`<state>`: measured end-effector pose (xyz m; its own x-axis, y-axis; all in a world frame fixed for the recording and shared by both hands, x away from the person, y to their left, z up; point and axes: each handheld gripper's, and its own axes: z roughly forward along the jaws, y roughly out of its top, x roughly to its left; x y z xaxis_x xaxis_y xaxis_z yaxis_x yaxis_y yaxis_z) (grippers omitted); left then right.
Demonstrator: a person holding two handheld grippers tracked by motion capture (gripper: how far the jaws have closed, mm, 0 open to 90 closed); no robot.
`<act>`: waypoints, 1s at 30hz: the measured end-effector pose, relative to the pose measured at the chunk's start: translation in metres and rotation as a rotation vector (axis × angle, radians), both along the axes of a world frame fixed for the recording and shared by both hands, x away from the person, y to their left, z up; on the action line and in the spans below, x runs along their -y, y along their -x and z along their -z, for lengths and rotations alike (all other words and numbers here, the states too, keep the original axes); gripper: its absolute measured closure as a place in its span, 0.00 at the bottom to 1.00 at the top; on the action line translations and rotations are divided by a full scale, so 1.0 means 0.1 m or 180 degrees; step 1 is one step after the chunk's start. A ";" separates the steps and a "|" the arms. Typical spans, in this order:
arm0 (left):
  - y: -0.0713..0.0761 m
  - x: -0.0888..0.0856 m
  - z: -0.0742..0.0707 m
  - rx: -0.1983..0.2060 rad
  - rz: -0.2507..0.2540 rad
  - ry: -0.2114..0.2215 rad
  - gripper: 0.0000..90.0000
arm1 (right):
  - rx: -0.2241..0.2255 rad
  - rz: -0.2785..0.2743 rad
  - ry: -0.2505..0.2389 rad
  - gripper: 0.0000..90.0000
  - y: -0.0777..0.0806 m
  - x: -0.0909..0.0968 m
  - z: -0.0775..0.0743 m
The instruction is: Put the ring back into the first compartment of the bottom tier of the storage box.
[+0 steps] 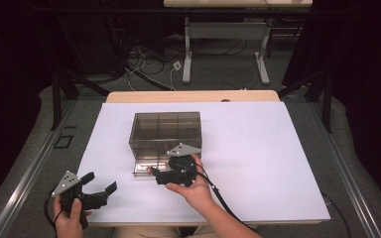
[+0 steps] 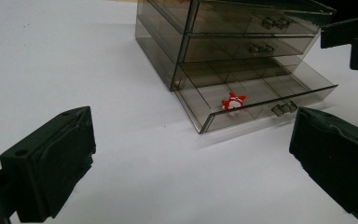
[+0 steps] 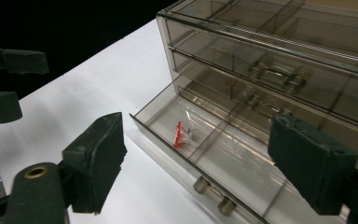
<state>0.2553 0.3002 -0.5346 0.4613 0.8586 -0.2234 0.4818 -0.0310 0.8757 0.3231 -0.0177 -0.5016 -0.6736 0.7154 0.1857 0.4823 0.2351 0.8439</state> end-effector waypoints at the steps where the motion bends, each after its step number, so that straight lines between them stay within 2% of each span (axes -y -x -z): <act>1: 0.00 0.00 0.00 0.0003 0.0001 -0.0003 0.01 | -0.0002 0.0017 0.0005 0.18 0.01 0.02 -0.01; 8: 0.00 0.00 0.00 -0.0007 -0.0004 -0.0002 0.01 | 0.0162 0.0091 0.0135 0.16 0.05 0.18 -0.03; 15: 0.00 0.01 0.00 -0.0007 0.0000 -0.0008 0.01 | 0.0247 0.0239 0.0170 0.11 0.13 0.34 -0.04; 18: 0.00 0.01 0.00 -0.0007 -0.0003 -0.0012 0.01 | 0.0182 0.0290 0.0147 0.07 0.16 0.42 -0.04; 25: 0.00 0.01 0.00 -0.0004 -0.0013 -0.0012 0.01 | 0.0131 0.0418 0.0062 0.00 0.19 0.63 -0.07; 30: 0.01 0.01 0.00 -0.0012 -0.0026 -0.0014 0.01 | 0.0076 0.0497 -0.0006 0.00 0.21 0.79 -0.08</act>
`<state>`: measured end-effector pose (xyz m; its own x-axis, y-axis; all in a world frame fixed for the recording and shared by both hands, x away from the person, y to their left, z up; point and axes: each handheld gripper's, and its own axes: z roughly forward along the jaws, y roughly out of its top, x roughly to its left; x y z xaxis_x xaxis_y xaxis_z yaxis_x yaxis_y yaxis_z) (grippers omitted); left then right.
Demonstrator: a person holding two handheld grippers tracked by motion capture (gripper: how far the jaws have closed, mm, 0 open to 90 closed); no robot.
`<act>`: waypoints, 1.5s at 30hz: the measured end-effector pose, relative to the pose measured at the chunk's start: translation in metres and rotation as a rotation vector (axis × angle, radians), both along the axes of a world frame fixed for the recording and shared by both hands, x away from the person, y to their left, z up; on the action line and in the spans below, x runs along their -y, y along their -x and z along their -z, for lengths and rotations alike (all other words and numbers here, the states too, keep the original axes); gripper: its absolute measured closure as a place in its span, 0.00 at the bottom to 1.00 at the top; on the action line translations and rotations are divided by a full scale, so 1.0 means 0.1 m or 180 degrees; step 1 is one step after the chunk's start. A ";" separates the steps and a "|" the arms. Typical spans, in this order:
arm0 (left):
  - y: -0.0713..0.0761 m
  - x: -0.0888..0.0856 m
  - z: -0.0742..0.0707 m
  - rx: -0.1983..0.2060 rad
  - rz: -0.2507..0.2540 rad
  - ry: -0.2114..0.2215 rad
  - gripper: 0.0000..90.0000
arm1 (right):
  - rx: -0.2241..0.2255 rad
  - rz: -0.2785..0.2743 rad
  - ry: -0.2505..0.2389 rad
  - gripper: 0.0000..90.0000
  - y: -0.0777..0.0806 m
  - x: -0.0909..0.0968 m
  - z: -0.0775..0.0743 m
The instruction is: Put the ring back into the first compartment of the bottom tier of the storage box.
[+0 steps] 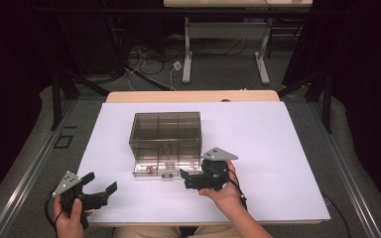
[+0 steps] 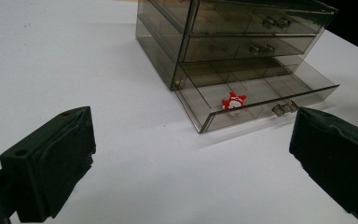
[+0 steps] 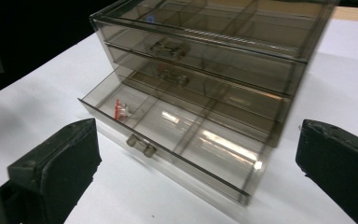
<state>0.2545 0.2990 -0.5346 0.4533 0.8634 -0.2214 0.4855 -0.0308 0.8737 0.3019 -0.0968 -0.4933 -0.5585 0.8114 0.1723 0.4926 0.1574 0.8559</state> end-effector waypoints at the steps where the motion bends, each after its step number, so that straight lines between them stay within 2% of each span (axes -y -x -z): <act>1: 0.00 0.00 0.00 0.0005 -0.0002 -0.0002 0.01 | -0.0014 0.0008 0.0019 0.00 0.01 0.03 0.00; 3: 0.00 0.00 0.00 0.0012 -0.0011 0.0009 0.01 | 0.0042 0.0056 0.0035 0.00 0.02 0.10 -0.01; 5: 0.00 0.00 0.00 0.0004 -0.0007 0.0002 0.01 | 0.0023 0.0076 0.0062 0.00 0.04 0.17 -0.02; 7: 0.00 0.00 0.00 0.0011 -0.0010 0.0001 0.01 | 0.0088 0.0145 0.0013 0.00 0.06 0.25 -0.02; 12: 0.00 0.00 0.00 0.0009 -0.0018 0.0016 0.01 | 0.0112 0.0259 0.0043 0.00 0.09 0.44 -0.03; 26: 0.01 0.00 0.00 0.0008 -0.0037 0.0021 0.01 | 0.0129 0.0522 0.0077 0.00 0.17 0.86 -0.03; 29: 0.01 0.00 0.00 0.0011 -0.0037 0.0026 0.01 | 0.0109 0.0597 0.0058 0.00 0.18 0.93 -0.02; 37: 0.01 -0.01 0.00 0.0020 -0.0052 0.0034 0.01 | 0.0073 0.0740 0.0124 0.00 0.20 1.11 0.04; 45: 0.01 -0.01 0.00 0.0019 -0.0052 0.0030 0.01 | 0.0067 0.0887 0.0092 0.00 0.21 1.27 0.10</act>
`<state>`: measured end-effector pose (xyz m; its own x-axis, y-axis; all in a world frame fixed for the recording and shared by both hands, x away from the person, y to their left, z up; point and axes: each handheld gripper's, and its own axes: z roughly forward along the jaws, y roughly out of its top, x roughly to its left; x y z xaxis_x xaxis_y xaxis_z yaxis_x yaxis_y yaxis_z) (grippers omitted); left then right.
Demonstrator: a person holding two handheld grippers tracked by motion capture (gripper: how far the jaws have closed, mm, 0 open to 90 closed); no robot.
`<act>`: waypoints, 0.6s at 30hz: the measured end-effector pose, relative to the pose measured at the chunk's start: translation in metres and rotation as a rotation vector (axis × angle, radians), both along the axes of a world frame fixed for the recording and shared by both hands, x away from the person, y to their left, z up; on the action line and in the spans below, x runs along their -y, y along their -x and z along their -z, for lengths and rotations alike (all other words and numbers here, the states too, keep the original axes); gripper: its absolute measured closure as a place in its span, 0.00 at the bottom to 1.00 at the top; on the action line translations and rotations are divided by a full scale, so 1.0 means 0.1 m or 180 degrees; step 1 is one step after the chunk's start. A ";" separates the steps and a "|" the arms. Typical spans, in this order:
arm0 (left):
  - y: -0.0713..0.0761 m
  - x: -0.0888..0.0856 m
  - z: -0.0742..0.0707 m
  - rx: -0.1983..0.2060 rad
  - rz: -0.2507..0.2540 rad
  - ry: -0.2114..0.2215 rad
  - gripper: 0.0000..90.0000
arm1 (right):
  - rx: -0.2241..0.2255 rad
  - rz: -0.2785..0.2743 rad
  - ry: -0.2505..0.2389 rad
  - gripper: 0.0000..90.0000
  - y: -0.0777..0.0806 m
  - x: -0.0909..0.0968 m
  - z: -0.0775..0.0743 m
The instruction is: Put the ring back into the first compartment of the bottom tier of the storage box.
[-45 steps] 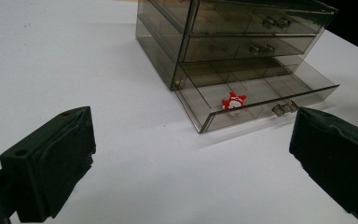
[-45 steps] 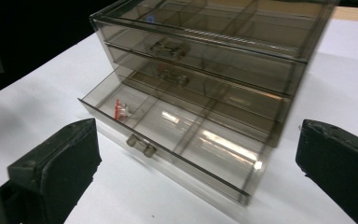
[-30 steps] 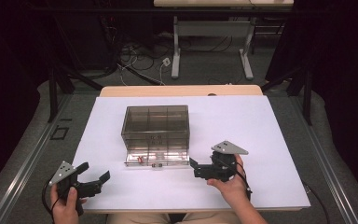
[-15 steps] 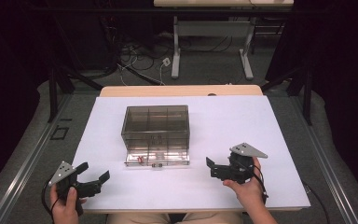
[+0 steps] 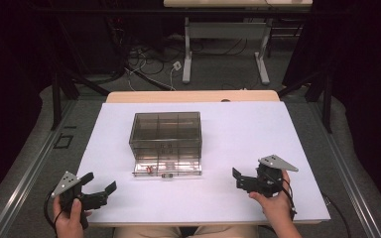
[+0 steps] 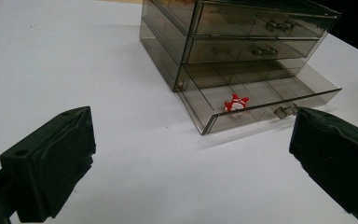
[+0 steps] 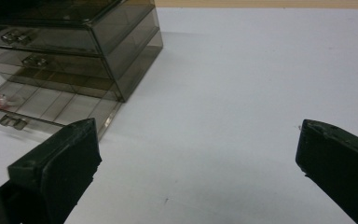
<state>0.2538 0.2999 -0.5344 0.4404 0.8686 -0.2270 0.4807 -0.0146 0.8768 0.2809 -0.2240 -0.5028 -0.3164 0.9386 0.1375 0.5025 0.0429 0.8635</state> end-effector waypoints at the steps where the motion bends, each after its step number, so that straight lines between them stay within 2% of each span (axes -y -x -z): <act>1: 0.00 0.00 0.00 0.0000 -0.0001 0.0000 0.01 | -0.0001 0.0031 -0.0015 0.00 0.00 0.01 0.01; 5: 0.00 0.00 0.00 0.0002 -0.0005 0.0003 0.01 | 0.0005 0.0104 -0.0029 0.00 -0.01 0.07 0.07; 7: 0.00 0.00 0.00 0.0002 -0.0006 0.0002 0.01 | -0.0059 0.0120 -0.0035 0.00 -0.01 0.10 0.08; 18: 0.00 -0.01 0.00 -0.0019 -0.0015 0.0018 0.01 | -0.0073 0.0264 -0.0041 0.00 -0.04 0.21 0.18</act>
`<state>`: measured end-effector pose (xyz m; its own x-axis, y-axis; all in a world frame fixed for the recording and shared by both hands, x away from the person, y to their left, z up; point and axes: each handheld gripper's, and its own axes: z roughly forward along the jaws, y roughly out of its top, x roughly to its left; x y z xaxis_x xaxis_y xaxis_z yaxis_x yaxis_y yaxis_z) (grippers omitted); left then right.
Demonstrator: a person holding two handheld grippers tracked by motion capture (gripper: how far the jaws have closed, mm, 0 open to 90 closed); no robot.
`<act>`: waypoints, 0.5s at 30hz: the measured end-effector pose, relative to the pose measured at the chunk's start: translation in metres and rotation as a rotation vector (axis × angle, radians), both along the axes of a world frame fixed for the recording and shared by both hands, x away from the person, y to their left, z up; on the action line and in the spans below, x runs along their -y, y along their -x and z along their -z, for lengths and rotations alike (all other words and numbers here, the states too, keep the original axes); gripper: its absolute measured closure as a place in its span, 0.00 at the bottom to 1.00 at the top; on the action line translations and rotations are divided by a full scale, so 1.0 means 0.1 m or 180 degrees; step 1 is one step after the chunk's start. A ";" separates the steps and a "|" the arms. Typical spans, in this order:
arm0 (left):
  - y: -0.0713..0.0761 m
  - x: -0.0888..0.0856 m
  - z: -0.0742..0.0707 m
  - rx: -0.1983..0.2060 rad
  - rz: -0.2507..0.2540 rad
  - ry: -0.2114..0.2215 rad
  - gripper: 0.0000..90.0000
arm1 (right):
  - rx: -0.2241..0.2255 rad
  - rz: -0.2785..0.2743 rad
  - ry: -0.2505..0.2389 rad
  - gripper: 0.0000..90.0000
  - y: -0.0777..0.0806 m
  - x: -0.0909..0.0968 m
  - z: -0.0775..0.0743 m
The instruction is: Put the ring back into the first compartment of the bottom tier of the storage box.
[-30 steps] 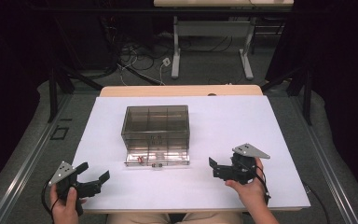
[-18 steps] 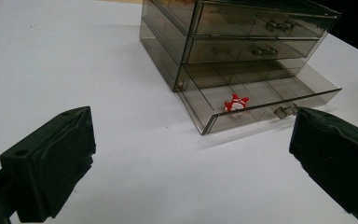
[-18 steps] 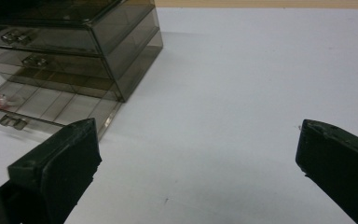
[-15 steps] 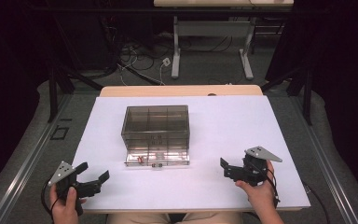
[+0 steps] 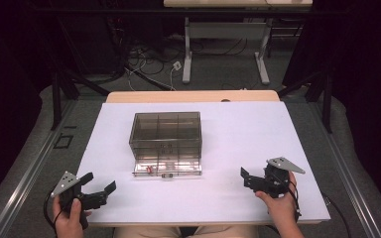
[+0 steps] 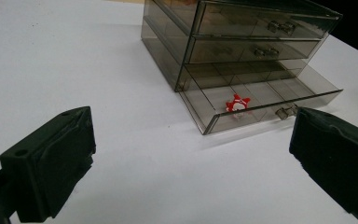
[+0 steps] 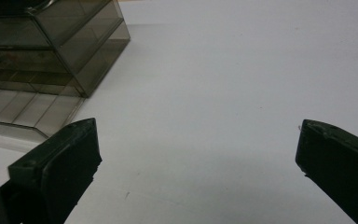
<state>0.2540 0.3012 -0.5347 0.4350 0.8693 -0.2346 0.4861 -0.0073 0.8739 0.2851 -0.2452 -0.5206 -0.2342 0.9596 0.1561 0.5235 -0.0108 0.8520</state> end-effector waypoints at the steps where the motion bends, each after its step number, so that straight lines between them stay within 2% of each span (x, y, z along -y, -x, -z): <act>1: 0.00 0.00 0.00 0.0006 0.0000 -0.0004 0.01 | -0.0005 0.0019 0.0019 0.00 0.00 0.01 0.01; 12: 0.00 0.00 0.00 0.0009 0.0002 -0.0002 0.01 | -0.0057 0.0159 0.0032 0.02 -0.05 0.11 0.14; 15: 0.00 0.00 0.00 0.0006 0.0003 -0.0002 0.01 | -0.0129 0.0189 0.0020 0.02 -0.05 0.11 0.16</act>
<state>0.2544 0.3016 -0.5346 0.4364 0.8690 -0.2331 0.4843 -0.0085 0.8749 0.2900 -0.2566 -0.5371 -0.1705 0.9726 0.1582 0.5562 -0.0376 0.8302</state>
